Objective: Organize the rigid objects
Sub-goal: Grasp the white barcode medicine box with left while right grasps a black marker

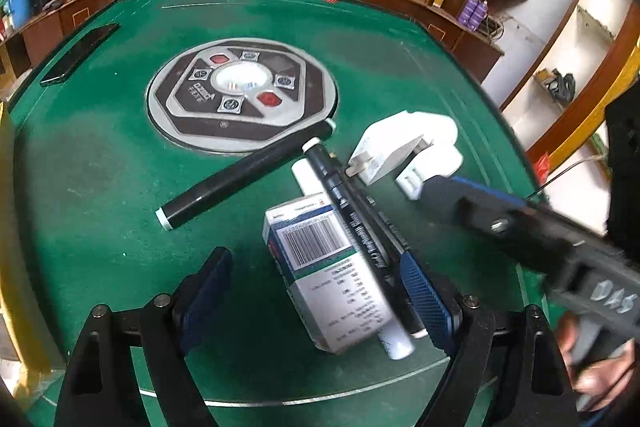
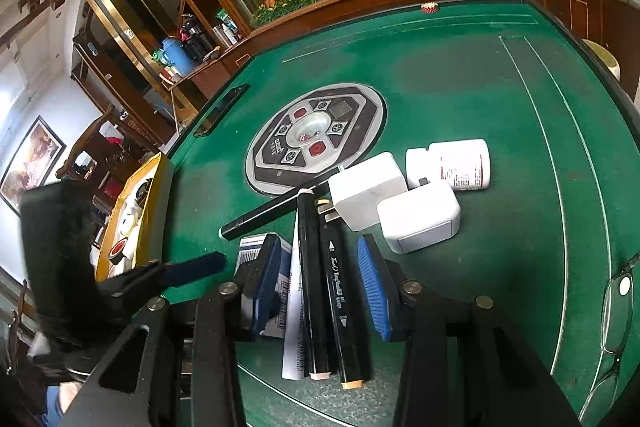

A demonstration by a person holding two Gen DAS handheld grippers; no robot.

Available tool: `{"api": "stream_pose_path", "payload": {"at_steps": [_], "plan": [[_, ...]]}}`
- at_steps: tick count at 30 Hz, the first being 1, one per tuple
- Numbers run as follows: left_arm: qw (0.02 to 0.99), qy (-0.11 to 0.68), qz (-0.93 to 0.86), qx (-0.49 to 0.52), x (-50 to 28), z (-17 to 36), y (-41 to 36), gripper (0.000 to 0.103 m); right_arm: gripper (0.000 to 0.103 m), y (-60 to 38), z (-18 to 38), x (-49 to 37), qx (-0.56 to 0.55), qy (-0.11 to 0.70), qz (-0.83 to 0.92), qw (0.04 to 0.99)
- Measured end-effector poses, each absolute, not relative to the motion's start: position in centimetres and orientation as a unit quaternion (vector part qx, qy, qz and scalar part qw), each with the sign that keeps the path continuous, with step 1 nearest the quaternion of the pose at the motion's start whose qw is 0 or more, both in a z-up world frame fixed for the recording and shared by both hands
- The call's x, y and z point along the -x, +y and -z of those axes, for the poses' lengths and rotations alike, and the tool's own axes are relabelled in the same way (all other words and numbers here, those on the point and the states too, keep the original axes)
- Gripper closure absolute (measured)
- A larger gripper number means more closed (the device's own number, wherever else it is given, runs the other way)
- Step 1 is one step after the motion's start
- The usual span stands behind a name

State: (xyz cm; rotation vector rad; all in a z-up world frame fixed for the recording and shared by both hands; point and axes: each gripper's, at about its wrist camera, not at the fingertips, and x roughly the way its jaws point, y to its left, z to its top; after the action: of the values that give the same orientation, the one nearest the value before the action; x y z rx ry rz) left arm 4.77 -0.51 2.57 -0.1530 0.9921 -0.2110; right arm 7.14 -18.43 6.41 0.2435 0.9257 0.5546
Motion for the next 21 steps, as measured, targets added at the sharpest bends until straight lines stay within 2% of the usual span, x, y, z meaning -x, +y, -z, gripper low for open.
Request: {"api": "stream_pose_path", "payload": {"at_steps": [2, 4, 7, 9, 15, 17, 18, 19, 21], "plan": [[0.874, 0.473, 0.089, 0.07, -4.4, -2.0, 0.5, 0.022, 0.063, -18.4, -6.4, -7.2, -0.113, 0.441, -0.262, 0.851], [0.874, 0.473, 0.082, 0.079, -3.8, -1.7, 2.0, 0.04, 0.068, -18.3, -6.4, -7.2, -0.1, 0.443, -0.26, 0.852], [0.883, 0.46, 0.045, 0.082, -2.8, -1.5, 5.0, 0.045, 0.084, -17.8, -5.4, -7.6, -0.079, 0.462, -0.254, 0.846], [0.884, 0.456, 0.037, 0.093, -2.3, -1.5, 6.4, 0.046, 0.088, -17.4, -4.7, -7.7, -0.075, 0.477, -0.26, 0.836], [0.889, 0.446, 0.05, 0.092, -1.7, -2.2, 6.6, 0.046, 0.089, -15.3, -3.3, -7.2, -0.02, 0.488, -0.259, 0.833], [0.898, 0.433, 0.042, 0.064, -1.3, -3.3, 6.1, 0.038, 0.088, -14.9, -3.2, -7.0, -0.007, 0.484, -0.259, 0.836], [0.903, 0.426, 0.039, 0.045, -1.2, -3.9, 5.8, 0.026, 0.088, -14.7, -3.1, -7.0, 0.001, 0.483, -0.259, 0.837], [0.906, 0.42, 0.041, 0.032, -1.5, -4.3, 5.4, 0.019, 0.088, -14.4, -2.8, -7.0, 0.006, 0.487, -0.258, 0.834], [0.914, 0.405, 0.037, 0.0, -1.9, -5.2, 5.1, 0.016, 0.089, -14.0, -2.7, -6.9, 0.024, 0.483, -0.253, 0.838]]}}
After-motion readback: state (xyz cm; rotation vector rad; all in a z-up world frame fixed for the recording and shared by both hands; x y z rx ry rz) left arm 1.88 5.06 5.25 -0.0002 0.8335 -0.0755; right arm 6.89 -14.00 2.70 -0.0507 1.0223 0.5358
